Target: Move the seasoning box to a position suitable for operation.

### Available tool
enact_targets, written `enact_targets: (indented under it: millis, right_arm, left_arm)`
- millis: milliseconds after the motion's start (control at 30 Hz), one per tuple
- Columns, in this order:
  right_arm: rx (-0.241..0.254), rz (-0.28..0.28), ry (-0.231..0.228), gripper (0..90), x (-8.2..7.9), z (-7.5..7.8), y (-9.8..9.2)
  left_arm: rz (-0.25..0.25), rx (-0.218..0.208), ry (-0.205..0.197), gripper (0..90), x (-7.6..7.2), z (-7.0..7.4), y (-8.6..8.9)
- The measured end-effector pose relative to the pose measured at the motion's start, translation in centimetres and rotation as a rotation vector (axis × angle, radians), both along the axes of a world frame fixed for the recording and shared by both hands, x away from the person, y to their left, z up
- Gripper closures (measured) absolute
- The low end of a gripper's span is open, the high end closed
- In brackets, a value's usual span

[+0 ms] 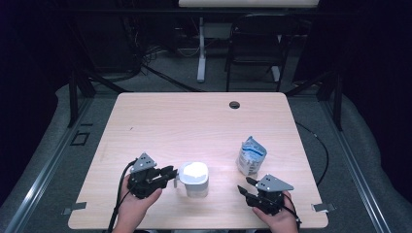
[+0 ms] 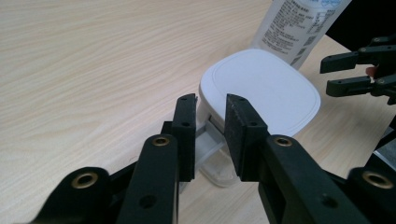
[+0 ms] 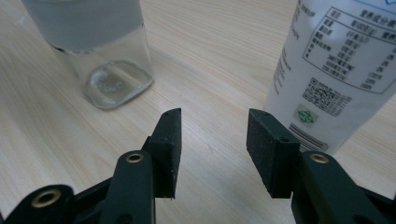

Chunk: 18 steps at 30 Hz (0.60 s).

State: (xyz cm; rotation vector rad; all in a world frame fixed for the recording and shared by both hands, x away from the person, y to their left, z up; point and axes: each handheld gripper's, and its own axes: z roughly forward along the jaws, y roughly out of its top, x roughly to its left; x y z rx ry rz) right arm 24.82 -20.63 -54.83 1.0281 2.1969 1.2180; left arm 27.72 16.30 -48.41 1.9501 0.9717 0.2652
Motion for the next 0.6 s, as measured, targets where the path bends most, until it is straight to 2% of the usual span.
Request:
enact_targets:
  millis: [300, 433, 600]
  right_arm:
    - [0.013, 0.01, 0.016, 62.5, 0.4, 0.8, 0.5]
    - [0.008, 0.005, 0.022, 66.3, 0.6, 1.0, 0.9]
    - [0.0, 0.009, 0.02, 71.9, 0.6, 1.2, 1.2]
  left_arm:
    - [-0.028, 0.002, -0.006, 84.2, 0.8, 0.7, -0.7]
    - [-0.047, 0.026, -0.02, 90.0, 0.8, 0.6, -1.2]
    - [-0.066, 0.045, -0.022, 90.0, 1.0, 0.6, -1.7]
